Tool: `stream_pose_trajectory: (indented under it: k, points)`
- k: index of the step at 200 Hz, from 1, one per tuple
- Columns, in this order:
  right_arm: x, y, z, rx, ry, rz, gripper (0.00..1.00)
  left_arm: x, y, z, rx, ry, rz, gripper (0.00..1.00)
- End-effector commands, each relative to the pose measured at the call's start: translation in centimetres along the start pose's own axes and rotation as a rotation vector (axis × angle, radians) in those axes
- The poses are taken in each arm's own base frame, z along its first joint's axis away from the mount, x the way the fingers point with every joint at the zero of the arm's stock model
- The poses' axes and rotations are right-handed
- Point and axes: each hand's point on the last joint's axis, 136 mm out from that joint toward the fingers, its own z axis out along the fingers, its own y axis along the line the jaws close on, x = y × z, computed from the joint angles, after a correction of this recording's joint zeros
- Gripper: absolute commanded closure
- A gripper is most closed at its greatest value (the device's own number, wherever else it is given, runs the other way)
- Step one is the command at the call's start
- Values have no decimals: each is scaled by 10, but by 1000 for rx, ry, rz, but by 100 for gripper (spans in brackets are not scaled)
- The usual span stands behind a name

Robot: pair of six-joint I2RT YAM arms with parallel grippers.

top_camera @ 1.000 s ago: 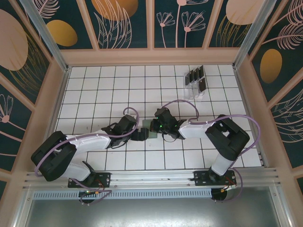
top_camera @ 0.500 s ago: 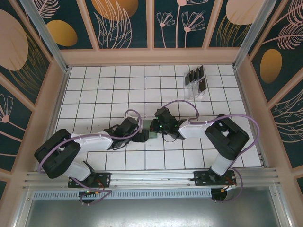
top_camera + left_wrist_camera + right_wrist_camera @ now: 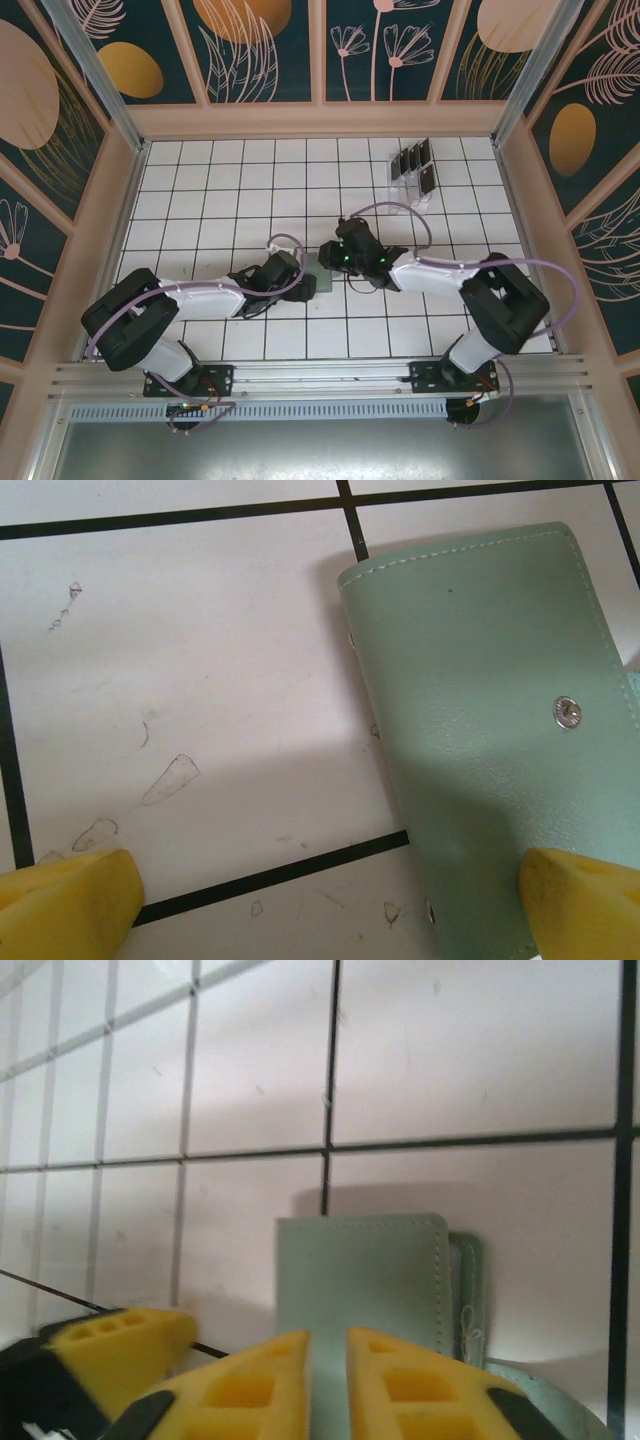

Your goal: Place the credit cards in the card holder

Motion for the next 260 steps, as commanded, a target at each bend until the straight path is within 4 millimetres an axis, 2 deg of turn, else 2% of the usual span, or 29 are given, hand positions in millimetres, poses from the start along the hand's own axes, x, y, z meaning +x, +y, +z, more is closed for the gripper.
stream_pose_trajectory:
  k: [1, 31, 52, 88, 123, 160, 238, 260]
  points:
    - [-22, -5, -21, 64, -69, -11, 73, 31, 47, 9, -190, 94, 4, 1]
    - [-26, -31, -30, 192, -84, -32, 63, 33, 49, 11, -196, 100, 1, 1]
    - [-24, -44, -31, 260, -75, -48, 62, 35, 49, 12, -197, 104, 0, 2]
    - [-12, -60, -19, 314, -23, -66, 63, 37, 50, 13, -197, 109, -1, 2]
    - [-2, -61, -9, 294, 10, -59, 69, 39, 51, 14, -199, 113, -4, 1]
    - [3, -61, -8, 275, 21, -47, 77, 40, 51, 14, -195, 115, -6, 1]
    - [15, -63, -5, 260, 51, -30, 77, 41, 52, 14, -194, 115, -9, 2]
    - [17, -64, -5, 261, 52, -26, 80, 42, 52, 14, -194, 116, -8, 1]
